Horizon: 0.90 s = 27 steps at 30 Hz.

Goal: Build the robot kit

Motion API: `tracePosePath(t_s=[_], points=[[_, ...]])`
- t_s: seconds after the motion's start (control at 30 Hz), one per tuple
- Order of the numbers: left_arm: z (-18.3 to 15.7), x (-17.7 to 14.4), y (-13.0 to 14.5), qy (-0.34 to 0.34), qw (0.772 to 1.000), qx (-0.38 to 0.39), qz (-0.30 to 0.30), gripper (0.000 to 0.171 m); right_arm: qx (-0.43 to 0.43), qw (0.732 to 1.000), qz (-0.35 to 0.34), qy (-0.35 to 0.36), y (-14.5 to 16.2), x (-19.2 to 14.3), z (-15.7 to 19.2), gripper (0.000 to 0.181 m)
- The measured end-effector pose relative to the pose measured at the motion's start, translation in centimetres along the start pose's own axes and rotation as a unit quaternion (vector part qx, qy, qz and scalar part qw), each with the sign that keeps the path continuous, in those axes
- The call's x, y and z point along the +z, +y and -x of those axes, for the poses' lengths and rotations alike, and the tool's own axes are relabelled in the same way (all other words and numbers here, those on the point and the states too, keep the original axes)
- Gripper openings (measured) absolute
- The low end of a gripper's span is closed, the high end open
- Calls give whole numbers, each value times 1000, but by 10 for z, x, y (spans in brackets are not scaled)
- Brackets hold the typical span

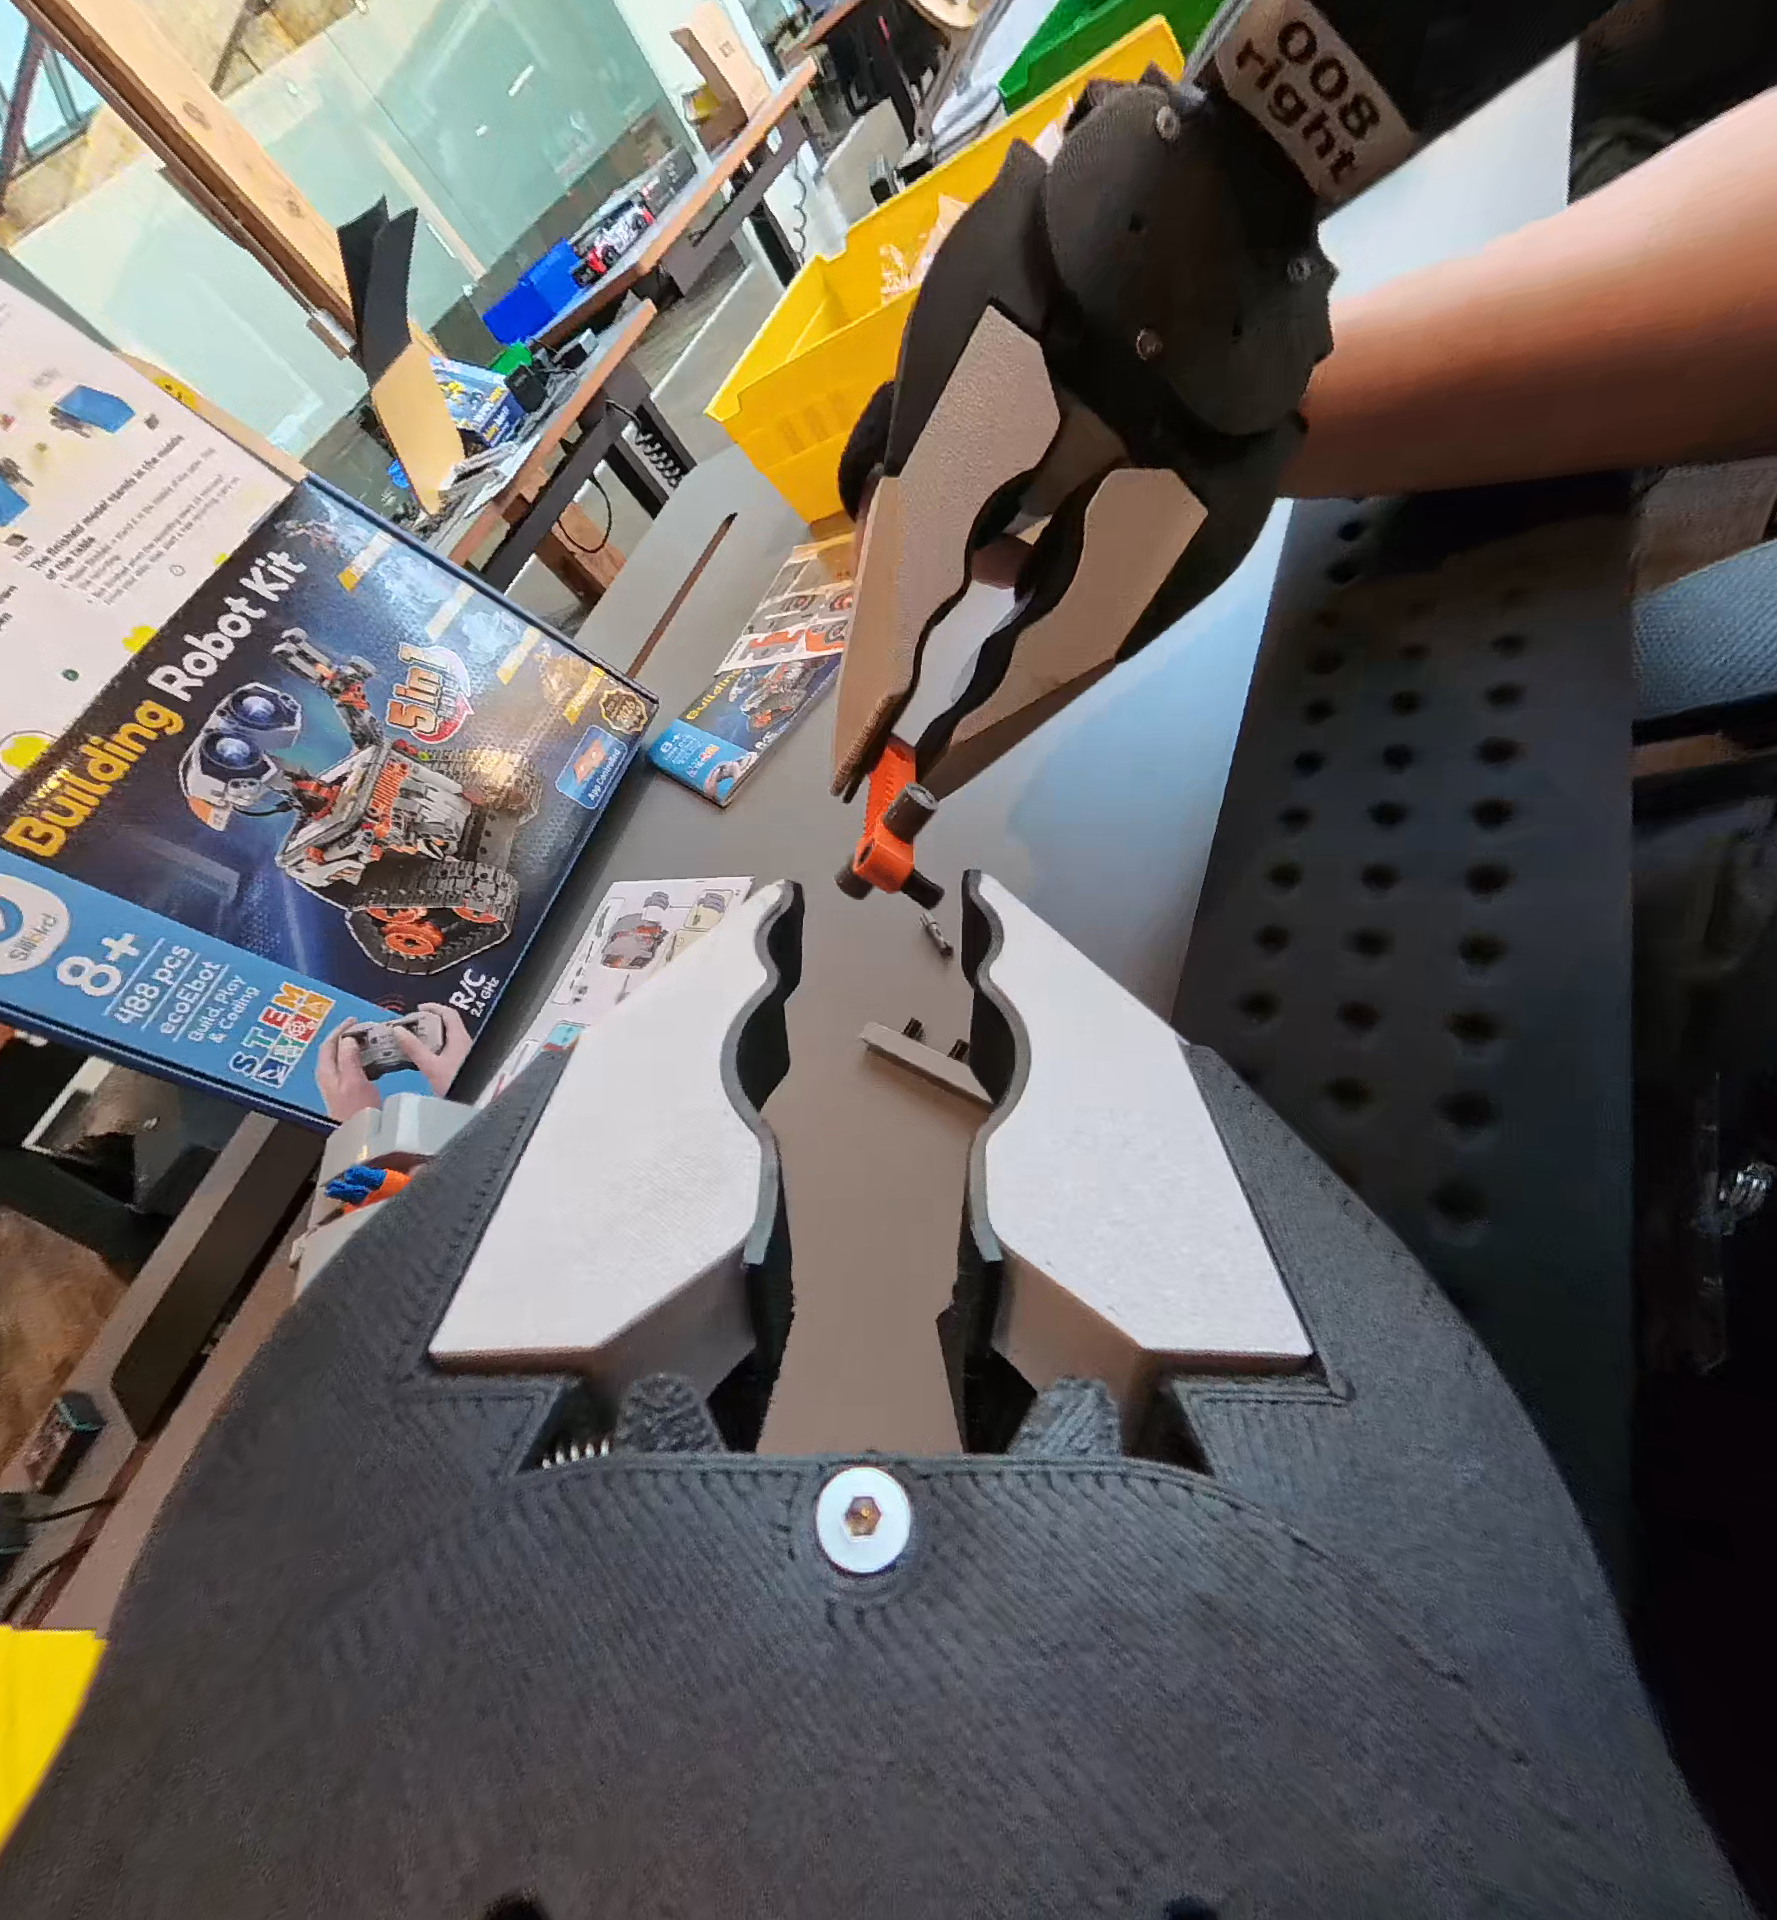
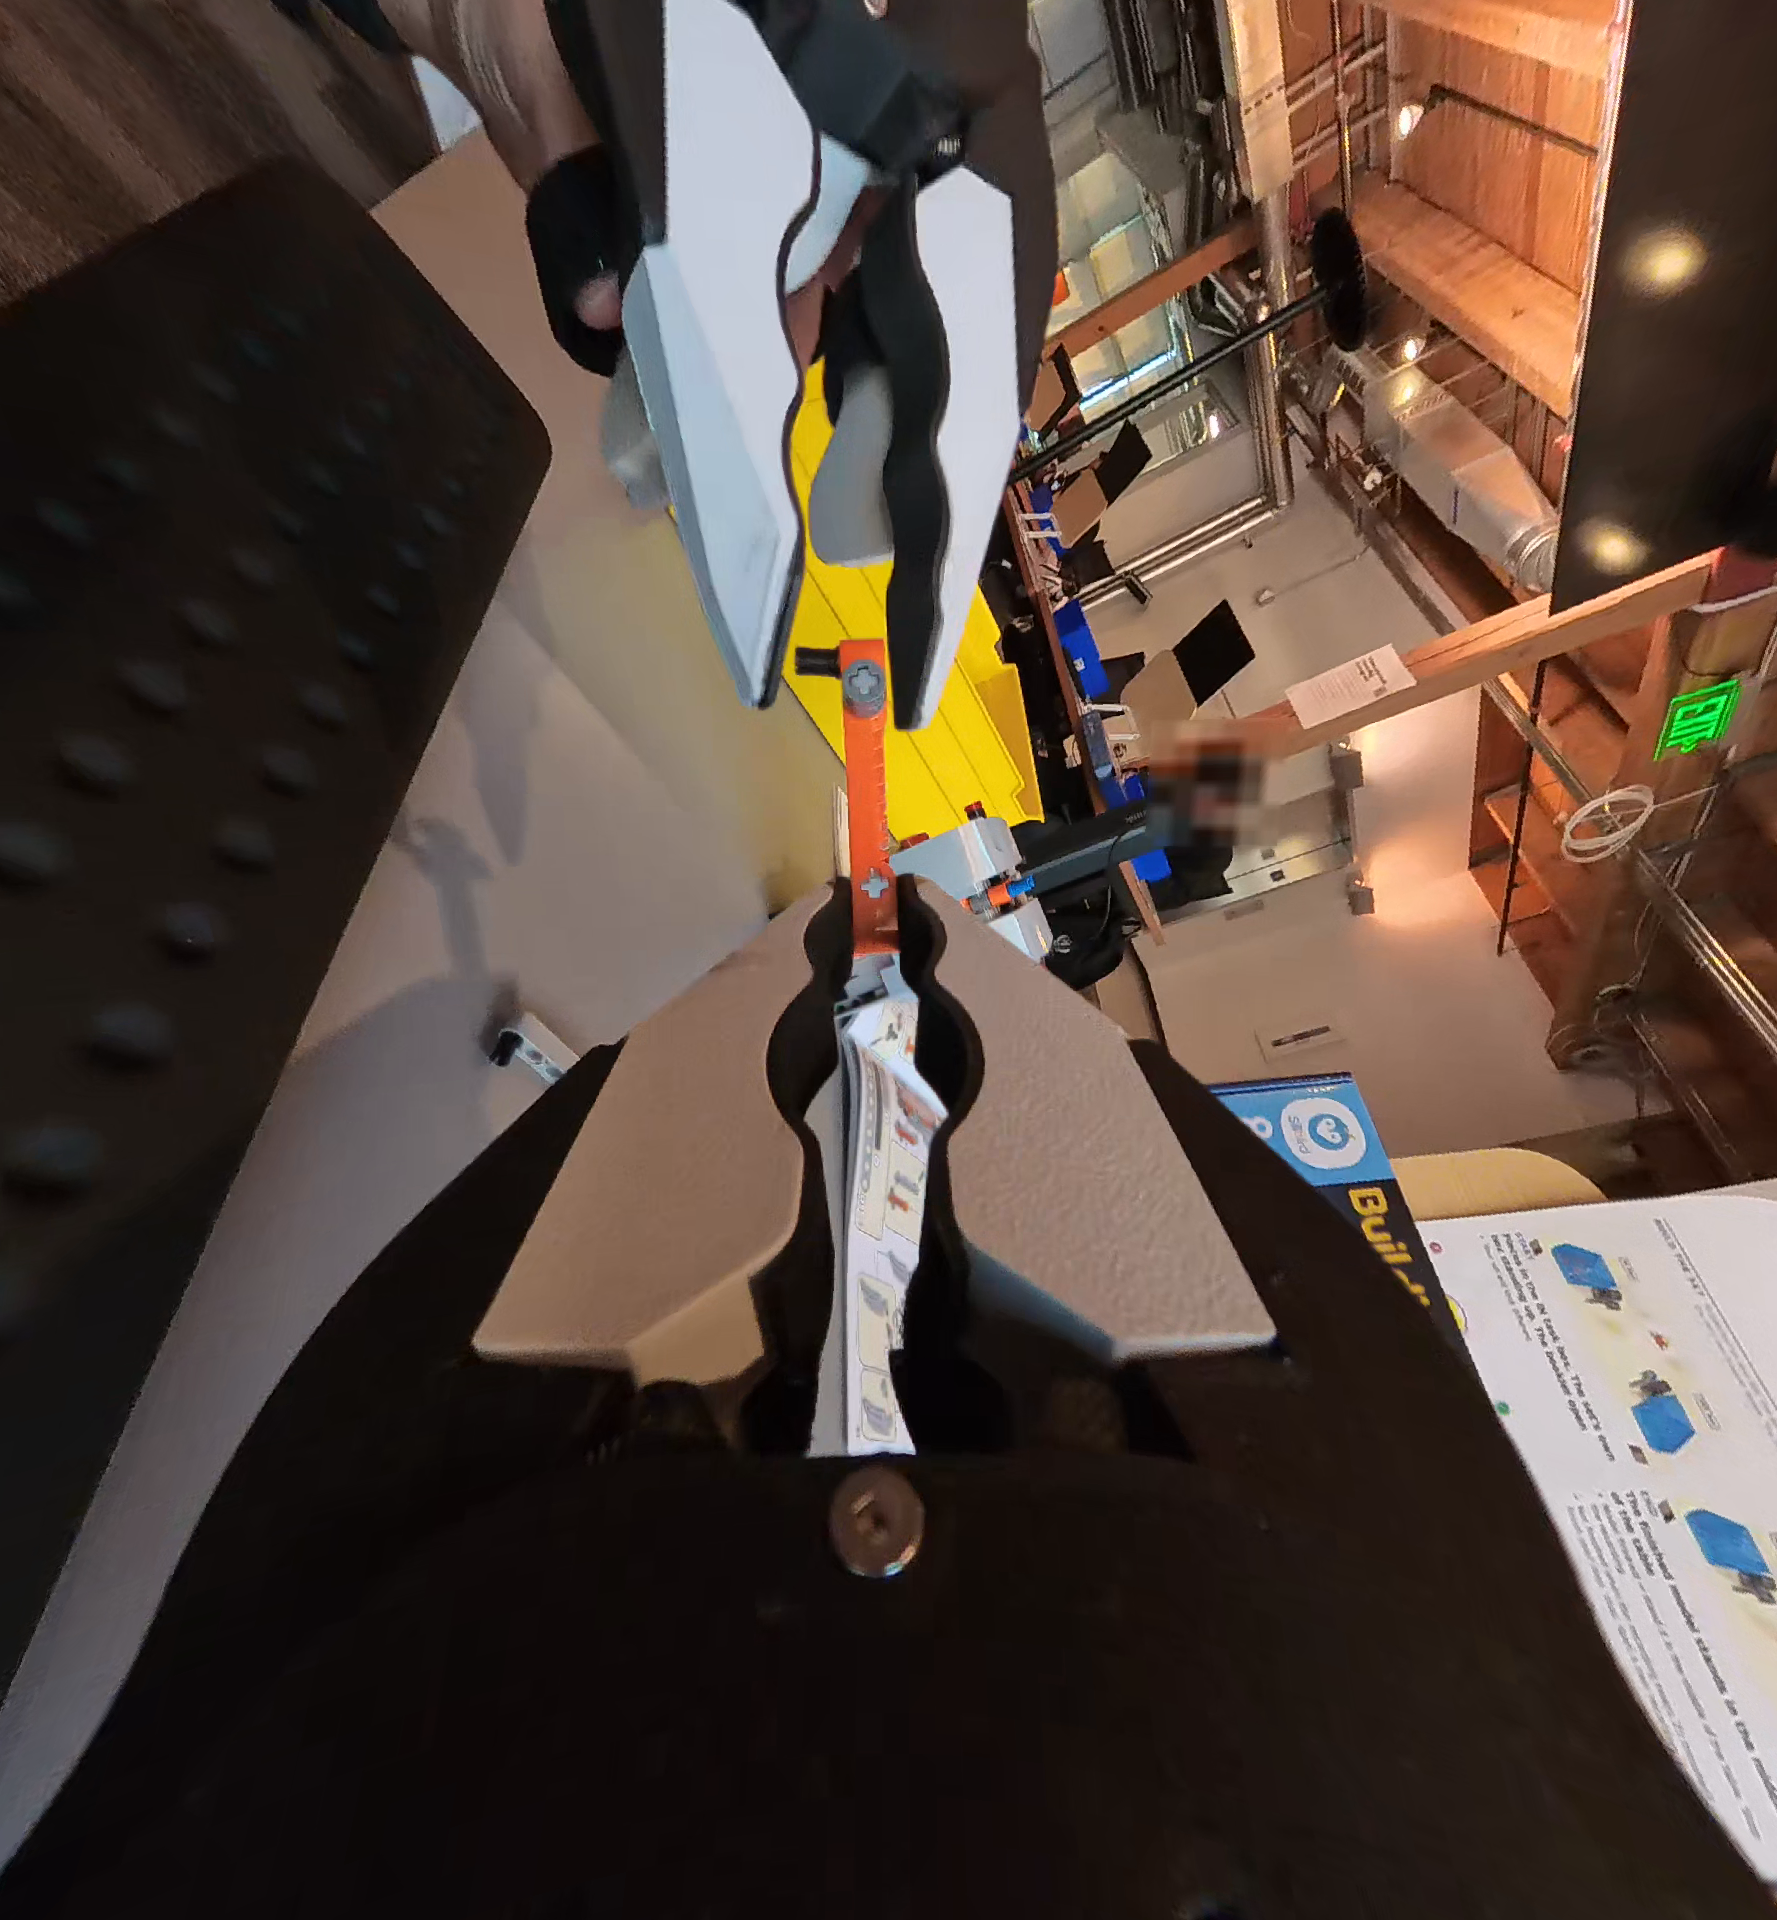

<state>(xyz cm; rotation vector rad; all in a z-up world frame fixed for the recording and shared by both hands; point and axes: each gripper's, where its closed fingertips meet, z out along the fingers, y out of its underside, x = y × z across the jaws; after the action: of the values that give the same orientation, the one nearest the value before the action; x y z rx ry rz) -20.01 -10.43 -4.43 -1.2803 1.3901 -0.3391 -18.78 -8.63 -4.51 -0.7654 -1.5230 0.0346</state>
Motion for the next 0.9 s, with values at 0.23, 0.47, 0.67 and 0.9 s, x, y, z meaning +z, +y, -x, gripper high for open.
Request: tracePosePath(t_s=[0.23, 0.47, 0.67, 0.9], points=[[-5, 4, -2, 14, 1000, 4, -4, 26, 17, 1000, -2, -9, 2, -1, 1, 7], [-4, 1, -4, 5, 1000, 9, -9, 21, 27, 1000, -8, -10, 0, -2, 0, 7], [-6, 1, 1, 1, 1000, 11, -1, 21, 30, 999, -2, -18, 4, 0, 3, 7], [-7, 0, 8, 0, 999, 35, 26, 19, 125, 989, -5, -82, 7, 2, 14, 7]])
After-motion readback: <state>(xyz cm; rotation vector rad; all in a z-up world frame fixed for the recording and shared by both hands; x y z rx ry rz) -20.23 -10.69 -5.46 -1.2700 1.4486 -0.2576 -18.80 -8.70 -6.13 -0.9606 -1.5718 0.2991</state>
